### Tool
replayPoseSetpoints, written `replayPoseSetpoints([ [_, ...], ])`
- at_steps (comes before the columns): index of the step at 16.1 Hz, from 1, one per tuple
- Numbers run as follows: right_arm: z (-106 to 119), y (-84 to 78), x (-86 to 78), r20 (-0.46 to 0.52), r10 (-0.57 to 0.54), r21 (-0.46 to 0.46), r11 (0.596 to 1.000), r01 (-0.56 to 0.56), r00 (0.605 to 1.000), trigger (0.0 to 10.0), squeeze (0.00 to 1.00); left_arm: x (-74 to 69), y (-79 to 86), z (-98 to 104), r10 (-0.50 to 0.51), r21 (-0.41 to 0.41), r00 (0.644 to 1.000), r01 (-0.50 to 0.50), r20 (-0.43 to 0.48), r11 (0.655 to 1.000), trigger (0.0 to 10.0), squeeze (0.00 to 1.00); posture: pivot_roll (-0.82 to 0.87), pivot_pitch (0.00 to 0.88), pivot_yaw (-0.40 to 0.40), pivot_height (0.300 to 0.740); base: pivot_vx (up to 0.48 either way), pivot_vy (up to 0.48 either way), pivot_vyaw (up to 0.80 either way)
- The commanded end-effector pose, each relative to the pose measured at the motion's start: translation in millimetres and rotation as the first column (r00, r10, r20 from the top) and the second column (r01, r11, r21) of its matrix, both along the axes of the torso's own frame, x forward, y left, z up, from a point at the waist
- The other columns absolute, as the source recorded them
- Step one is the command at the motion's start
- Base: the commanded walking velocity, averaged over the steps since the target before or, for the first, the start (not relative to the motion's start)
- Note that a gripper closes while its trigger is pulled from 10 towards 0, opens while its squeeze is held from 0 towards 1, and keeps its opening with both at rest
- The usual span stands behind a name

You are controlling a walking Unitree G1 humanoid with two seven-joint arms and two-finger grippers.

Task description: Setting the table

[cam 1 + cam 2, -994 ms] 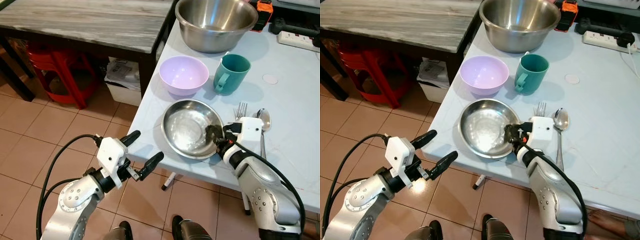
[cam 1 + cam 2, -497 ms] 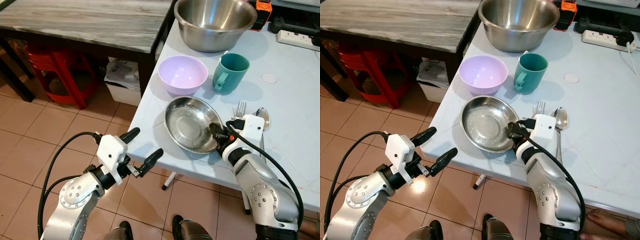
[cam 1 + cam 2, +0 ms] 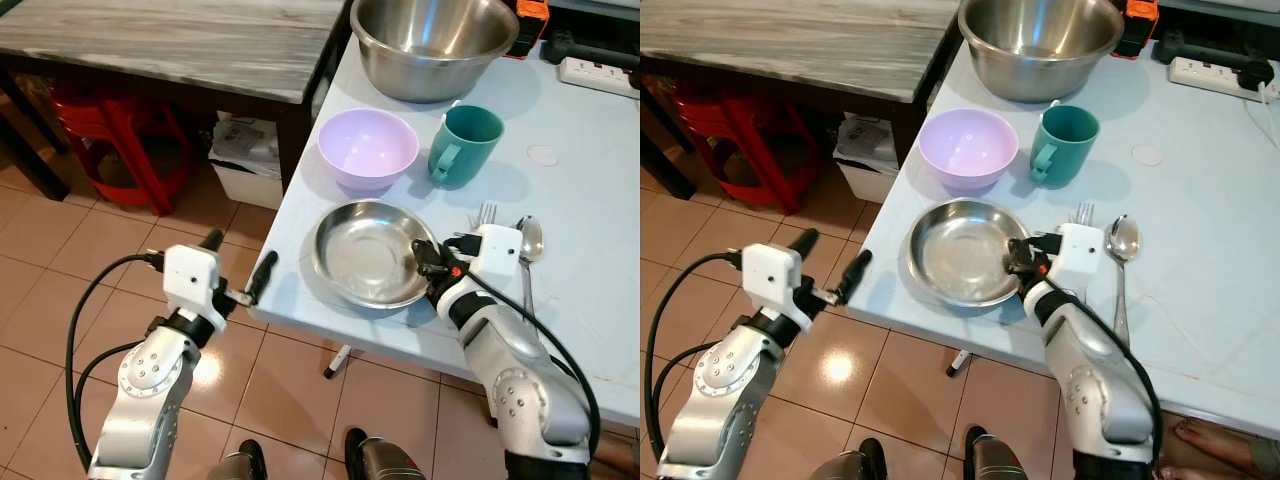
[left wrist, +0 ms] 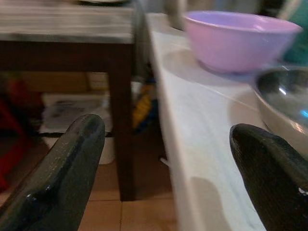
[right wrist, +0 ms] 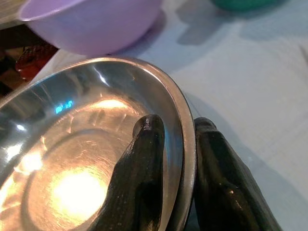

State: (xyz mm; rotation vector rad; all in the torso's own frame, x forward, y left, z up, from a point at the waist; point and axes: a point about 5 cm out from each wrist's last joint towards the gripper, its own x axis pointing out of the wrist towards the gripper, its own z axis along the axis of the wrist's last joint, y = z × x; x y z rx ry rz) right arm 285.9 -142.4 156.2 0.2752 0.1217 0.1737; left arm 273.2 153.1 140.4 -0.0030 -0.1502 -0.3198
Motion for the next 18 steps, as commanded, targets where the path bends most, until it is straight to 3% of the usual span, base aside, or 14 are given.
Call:
replayPoseSetpoints([
  [1,2.2,0.2,-3.9,0.028,-0.005,-0.021,1.0,0.005,1.0,10.0,0.0,1.2,5.3,-4.9,0.052,-0.016,0.998,-0.052,-0.018,0.999,10.0,0.0,-0.16,0.258,-0.009,0.74,0.0,0.0,0.0],
  [4,3.3,-1.9,-4.2,0.041,-0.026,-0.025,0.999,0.027,0.999,10.0,0.0,4.1,6.6,-4.8,0.076,-0.045,0.997,-0.077,-0.019,0.996,10.0,0.0,-0.16,0.258,-0.009,0.74,0.0,0.0,0.0],
  [9,1.3,-2.4,-3.4,0.053,-0.047,-0.034,0.998,0.049,0.997,10.0,0.0,11.3,11.7,-1.4,0.093,-0.061,0.996,-0.093,-0.01,0.994,10.0,0.0,-0.16,0.246,0.002,0.74,0.0,0.354,-0.77],
  [14,1.4,-2.1,-2.5,0.066,-0.046,-0.037,0.998,0.049,0.997,10.0,0.0,9.6,5.3,-3.7,0.08,-0.07,0.997,-0.081,-0.015,0.994,10.0,0.0,-0.16,0.243,0.002,0.74,0.0,0.403,-0.73],
  [18,3.1,-1.4,-1.8,0.086,-0.042,-0.041,0.998,0.046,0.995,10.0,0.0,12.2,3.0,-2.0,0.078,-0.073,0.997,-0.079,-0.011,0.994,10.0,0.0,-0.16,0.242,0.003,0.74,0.0,0.404,0.0],
])
